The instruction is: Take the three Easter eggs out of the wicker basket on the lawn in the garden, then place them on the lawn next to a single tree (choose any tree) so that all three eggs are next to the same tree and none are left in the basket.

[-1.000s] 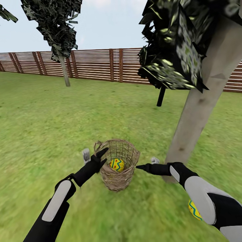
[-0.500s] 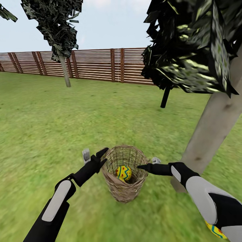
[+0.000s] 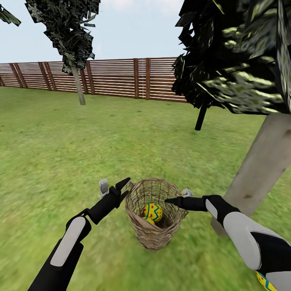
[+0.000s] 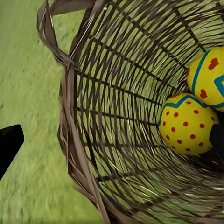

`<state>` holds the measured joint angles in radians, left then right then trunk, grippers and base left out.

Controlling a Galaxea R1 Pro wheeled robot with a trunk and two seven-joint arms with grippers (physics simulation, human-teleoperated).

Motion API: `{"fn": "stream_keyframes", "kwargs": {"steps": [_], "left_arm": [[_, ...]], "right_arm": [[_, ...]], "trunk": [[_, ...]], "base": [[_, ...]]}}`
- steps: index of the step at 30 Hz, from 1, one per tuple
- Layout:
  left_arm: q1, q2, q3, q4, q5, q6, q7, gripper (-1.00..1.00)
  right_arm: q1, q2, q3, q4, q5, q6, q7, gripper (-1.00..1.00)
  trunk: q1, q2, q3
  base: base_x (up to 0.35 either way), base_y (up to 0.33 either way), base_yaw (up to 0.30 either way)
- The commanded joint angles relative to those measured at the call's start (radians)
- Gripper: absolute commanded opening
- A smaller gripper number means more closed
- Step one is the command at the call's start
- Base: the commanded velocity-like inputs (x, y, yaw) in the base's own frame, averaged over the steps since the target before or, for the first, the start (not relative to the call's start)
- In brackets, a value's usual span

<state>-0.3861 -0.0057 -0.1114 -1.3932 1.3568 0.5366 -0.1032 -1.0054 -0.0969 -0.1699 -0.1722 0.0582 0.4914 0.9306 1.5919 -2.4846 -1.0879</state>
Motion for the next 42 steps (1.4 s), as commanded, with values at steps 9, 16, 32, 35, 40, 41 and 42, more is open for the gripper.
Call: {"fn": "stream_keyframes", "kwargs": {"steps": [9,16,32,35,40,41,42], "left_arm": [[0.0,0.0,0.002,0.0,0.004,0.005,-0.001,1.0],[0.0,0.0,0.002,0.0,0.004,0.005,-0.001,1.0],[0.0,0.0,0.001,0.0,0.002,0.003,-0.001,1.0],[0.0,0.0,0.0,0.0,0.002,0.003,-0.001,1.0],[0.0,0.0,-0.001,0.0,0.002,0.002,-0.001,1.0],[0.0,0.0,-0.001,0.0,0.002,0.002,-0.001,1.0],[0.0,0.0,-0.001,0.0,0.002,0.002,-0.001,1.0]], "right_arm": [[0.0,0.003,-0.008,-0.001,0.008,0.007,0.002,1.0],[0.0,0.003,-0.008,-0.001,0.008,0.007,0.003,1.0],[0.0,0.003,-0.008,-0.001,0.008,0.002,0.001,1.0],[0.0,0.004,-0.008,-0.001,0.008,-0.001,0.001,1.0],[0.0,0.005,-0.007,-0.001,0.008,-0.002,0.001,1.0],[0.0,0.005,-0.007,-0.001,0.008,-0.002,0.001,1.0],[0.0,0.006,-0.007,-0.001,0.008,-0.002,0.001,1.0]], "trunk": [[0.0,0.0,-0.001],[0.0,0.0,-0.001],[0.0,0.0,0.004],[0.0,0.0,0.004],[0.0,0.0,0.004],[0.0,0.0,0.004],[0.0,0.0,0.004]], "base": [[0.133,0.144,0.0],[0.211,0.223,-0.054],[0.104,0.101,-0.248],[0.0,0.0,-0.054],[0.0,0.0,-0.006],[0.0,0.0,0.0],[0.0,0.0,0.0]]}}
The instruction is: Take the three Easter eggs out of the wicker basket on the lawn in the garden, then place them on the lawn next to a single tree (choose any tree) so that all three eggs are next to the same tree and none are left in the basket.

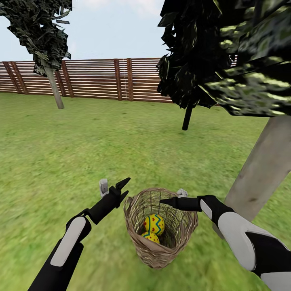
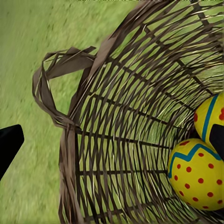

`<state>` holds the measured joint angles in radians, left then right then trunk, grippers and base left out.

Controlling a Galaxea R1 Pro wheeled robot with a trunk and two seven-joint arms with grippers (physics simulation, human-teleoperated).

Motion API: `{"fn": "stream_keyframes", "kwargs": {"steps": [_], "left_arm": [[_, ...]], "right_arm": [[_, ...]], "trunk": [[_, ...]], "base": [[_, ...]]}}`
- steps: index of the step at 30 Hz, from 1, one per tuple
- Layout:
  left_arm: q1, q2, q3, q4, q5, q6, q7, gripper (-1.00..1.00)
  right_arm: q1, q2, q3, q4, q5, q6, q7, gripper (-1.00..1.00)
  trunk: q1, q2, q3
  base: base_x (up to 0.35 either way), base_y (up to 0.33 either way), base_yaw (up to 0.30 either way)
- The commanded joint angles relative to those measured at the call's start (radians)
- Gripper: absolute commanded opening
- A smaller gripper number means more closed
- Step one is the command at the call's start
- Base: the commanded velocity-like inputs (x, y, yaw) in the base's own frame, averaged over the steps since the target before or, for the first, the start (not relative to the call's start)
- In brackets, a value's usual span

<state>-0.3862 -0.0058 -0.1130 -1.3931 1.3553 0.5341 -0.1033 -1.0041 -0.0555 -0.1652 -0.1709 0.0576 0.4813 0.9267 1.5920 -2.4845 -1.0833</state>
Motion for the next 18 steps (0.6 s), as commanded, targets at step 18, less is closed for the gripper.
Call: {"fn": "stream_keyframes", "kwargs": {"steps": [18], "left_arm": [[0.012,0.022,0.024,0.002,-0.005,0.004,0.003,1.0]], "right_arm": [[-0.023,-0.028,-0.002,-0.019,0.024,0.019,-0.019,1.0]], "trunk": [[0.0,0.0,-0.001]], "base": [[0.0,0.065,0.0]]}}
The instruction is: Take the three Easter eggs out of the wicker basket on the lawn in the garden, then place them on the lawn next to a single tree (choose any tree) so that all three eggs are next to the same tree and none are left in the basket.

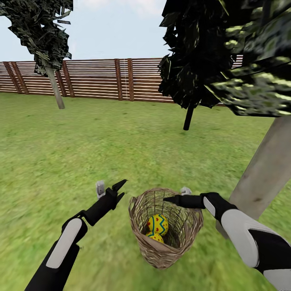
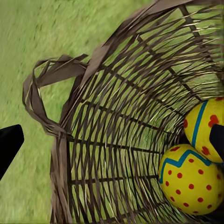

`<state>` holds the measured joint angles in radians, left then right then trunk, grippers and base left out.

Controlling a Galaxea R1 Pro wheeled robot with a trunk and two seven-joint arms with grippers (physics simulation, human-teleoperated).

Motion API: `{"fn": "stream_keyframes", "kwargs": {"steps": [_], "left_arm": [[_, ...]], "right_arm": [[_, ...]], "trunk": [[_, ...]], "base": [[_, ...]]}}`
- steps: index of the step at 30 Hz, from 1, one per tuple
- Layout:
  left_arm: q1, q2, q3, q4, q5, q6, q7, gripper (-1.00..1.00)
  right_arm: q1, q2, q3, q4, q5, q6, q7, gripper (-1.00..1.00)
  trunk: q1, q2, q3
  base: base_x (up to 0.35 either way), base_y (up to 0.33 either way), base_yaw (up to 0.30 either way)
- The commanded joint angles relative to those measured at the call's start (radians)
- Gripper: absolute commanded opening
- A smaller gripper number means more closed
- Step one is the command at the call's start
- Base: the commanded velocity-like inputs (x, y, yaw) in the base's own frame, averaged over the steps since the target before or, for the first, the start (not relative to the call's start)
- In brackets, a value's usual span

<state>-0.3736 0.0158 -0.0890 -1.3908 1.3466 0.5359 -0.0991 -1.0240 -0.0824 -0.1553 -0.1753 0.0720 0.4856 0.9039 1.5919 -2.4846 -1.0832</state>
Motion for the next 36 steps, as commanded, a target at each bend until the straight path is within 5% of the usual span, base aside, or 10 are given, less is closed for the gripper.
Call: {"fn": "stream_keyframes", "kwargs": {"steps": [1,6,14,21,26,27,29,36], "left_arm": [[0.0,0.006,0.005,0.001,0.004,0.001,-0.001,1.0],[0.001,0.034,0.02,0.002,0.004,-0.004,-0.004,1.0],[0.001,0.079,0.024,0.002,0.005,-0.005,-0.001,1.0],[0.001,0.119,0.025,0.002,0.005,-0.004,-0.001,1.0],[0.001,0.12,0.025,0.001,0.005,-0.004,-0.001,1.0],[0.001,0.12,0.025,0.001,0.005,-0.004,-0.001,1.0],[0.001,0.121,0.025,0.001,0.005,-0.005,-0.003,1.0],[0.001,0.121,0.025,0.001,0.005,-0.005,-0.006,1.0]], "right_arm": [[-0.006,-0.006,-0.014,-0.007,0.002,0.001,-0.002,1.0],[-0.02,-0.004,-0.031,0.021,-0.036,-0.026,0.022,1.0],[-0.028,-0.001,-0.059,0.033,-0.041,-0.054,0.06,1.0],[-0.051,-0.038,-0.062,0.032,-0.041,-0.022,0.072,1.0],[-0.056,-0.053,-0.058,0.005,-0.04,-0.016,0.068,1.0],[-0.056,-0.053,-0.058,-0.227,-0.04,-0.017,0.065,1.0],[-0.056,-0.053,-0.058,-0.229,-0.039,-0.018,0.061,1.0],[-0.056,-0.053,-0.051,-0.236,-0.028,-0.017,-0.114,1.0]], "trunk": [[0.0,0.0,-0.001],[0.0,0.0,-0.001],[0.0,0.0,-0.001],[0.0,0.0,-0.001],[0.0,0.0,-0.001],[0.0,0.0,-0.001],[0.0,0.0,-0.001],[0.0,0.0,-0.001]], "base": [[0.0,0.0,0.0],[0.0,0.0,0.0],[0.0,0.011,0.0],[0.0,0.228,0.0],[0.0,0.264,0.0],[0.0,0.251,0.0],[0.0,0.195,0.0],[0.0,0.04,0.0]]}}
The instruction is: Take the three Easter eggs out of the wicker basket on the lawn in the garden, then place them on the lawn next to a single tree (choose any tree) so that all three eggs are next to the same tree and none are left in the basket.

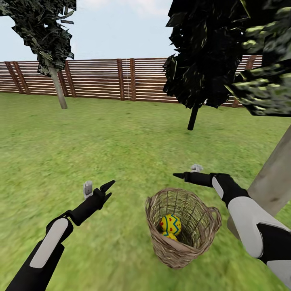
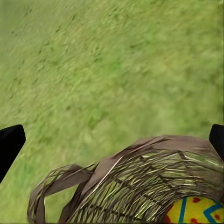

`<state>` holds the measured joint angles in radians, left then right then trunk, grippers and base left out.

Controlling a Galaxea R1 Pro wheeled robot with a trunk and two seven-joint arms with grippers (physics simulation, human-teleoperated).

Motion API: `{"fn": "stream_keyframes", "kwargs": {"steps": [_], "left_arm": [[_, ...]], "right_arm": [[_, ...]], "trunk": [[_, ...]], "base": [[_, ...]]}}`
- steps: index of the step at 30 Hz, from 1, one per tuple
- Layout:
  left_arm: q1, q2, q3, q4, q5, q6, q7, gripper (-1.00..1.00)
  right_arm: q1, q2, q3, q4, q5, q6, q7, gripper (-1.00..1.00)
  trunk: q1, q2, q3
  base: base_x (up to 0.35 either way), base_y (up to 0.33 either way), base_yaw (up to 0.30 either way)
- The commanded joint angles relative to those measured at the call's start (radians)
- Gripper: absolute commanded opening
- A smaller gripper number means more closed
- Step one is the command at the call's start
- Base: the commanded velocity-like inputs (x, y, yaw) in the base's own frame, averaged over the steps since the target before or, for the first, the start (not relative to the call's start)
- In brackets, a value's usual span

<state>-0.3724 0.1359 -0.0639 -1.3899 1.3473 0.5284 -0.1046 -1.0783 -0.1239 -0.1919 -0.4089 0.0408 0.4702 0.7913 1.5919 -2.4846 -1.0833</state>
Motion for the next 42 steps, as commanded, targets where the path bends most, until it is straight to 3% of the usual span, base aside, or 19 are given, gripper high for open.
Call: {"fn": "stream_keyframes", "kwargs": {"steps": [1,5,12,17,29,30,31,33,36,42], "left_arm": [[0.0,0.001,-0.001,0.0,0.004,0.002,-0.001,1.0],[0.0,0.001,0.0,0.0,0.004,0.002,-0.002,1.0],[0.0,0.001,0.017,0.0,0.004,0.003,-0.001,1.0],[0.0,0.001,0.019,0.0,0.004,0.002,-0.001,1.0],[0.0,0.002,0.019,0.001,0.004,0.003,-0.001,1.0],[0.0,0.001,0.019,0.001,0.004,0.003,-0.001,1.0],[0.0,0.001,0.019,0.001,0.004,0.002,0.0,1.0],[0.0,0.001,0.019,0.002,0.004,0.002,0.0,1.0],[0.0,0.001,0.019,0.002,0.004,0.002,0.001,1.0],[0.0,0.001,0.019,0.002,0.004,0.003,0.003,1.0]], "right_arm": [[-0.002,-0.012,-0.013,-0.003,0.003,-0.001,-0.025,1.0],[-0.002,-0.016,-0.01,-0.005,0.012,0.005,-0.066,1.0],[-0.002,-0.012,-0.01,-0.129,0.216,0.15,-0.093,1.0],[-0.002,-0.015,0.003,-0.176,0.268,0.235,-0.093,1.0],[-0.002,-0.017,0.153,-0.235,0.297,0.376,-0.091,1.0],[-0.002,-0.017,0.172,-0.241,0.297,0.381,-0.092,1.0],[-0.002,-0.017,0.227,-0.249,0.298,0.387,-0.093,1.0],[-0.002,-0.016,0.269,-0.25,0.303,0.389,-0.095,1.0],[-0.002,-0.012,0.323,-0.245,0.348,0.389,-0.099,1.0],[0.0,-0.005,0.34,-0.24,0.491,0.379,-0.113,1.0]], "trunk": [[0.0,0.0,-0.001],[0.0,0.0,-0.001],[0.0,0.0,-0.001],[0.0,0.0,-0.001],[0.0,0.0,-0.001],[0.0,0.0,-0.001],[0.0,0.0,-0.001],[0.0,0.0,-0.001],[0.0,0.0,-0.001],[0.0,0.0,-0.001]], "base": [[0.0,0.006,0.0],[0.0,0.002,0.0],[0.0,0.0,0.0],[0.0,0.0,0.0],[0.0,0.0,0.0],[0.0,0.0,0.0],[0.0,0.0,0.0],[0.0,0.0,0.0],[0.0,0.0,0.0],[0.014,0.0,0.0]]}}
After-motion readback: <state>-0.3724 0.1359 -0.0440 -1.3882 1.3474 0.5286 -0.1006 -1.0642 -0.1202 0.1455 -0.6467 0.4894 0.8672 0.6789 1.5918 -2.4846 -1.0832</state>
